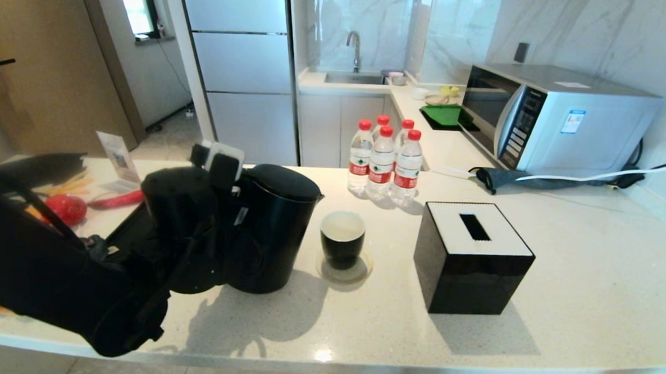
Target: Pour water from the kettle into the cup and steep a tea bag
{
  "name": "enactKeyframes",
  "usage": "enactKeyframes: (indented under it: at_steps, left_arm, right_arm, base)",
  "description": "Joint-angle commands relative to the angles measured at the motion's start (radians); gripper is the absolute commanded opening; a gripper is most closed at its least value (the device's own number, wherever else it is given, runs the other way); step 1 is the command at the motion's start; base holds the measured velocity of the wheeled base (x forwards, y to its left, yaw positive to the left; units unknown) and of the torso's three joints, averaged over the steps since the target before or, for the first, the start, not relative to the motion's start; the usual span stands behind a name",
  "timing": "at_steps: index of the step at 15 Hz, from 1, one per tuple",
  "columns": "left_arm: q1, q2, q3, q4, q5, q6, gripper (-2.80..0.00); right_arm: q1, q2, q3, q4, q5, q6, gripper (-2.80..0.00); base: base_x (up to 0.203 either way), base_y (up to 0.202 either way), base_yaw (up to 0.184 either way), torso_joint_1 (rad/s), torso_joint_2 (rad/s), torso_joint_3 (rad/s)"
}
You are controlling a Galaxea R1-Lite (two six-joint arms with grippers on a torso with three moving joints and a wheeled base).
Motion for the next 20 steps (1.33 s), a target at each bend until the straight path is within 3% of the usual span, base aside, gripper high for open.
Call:
enactKeyframes:
  at_steps: [1,8,14,20]
  left_arm:
    - [-0.002,0.003,-0.001,0.002,0.005,0.009,-2.80]
    - [-0.005,0.003,-0.101,0.144,0.004,0.042,-2.80]
    - [-0.006,0.003,-0.107,0.147,0.004,0.047,-2.80]
    - [-0.008,0.006,-0.116,0.155,0.003,0.093,-2.80]
  right_arm:
    - [0.000,0.001,0.000,-0.001,0.000,-0.001,-2.80]
    - [0.000,0.001,0.000,0.000,0.001,0.000,-2.80]
    - [0.000,0.001,0.000,-0.001,0.001,0.000,-2.80]
    - [0.000,0.001,0.000,0.000,0.001,0.000,-2.80]
  base:
    - [0.000,0.000,0.000,0.000,0.00,0.000]
    - [0.000,0.000,0.000,0.000,0.00,0.000]
    - [0.000,0.000,0.000,0.000,0.00,0.000]
    - [0.000,0.000,0.000,0.000,0.00,0.000]
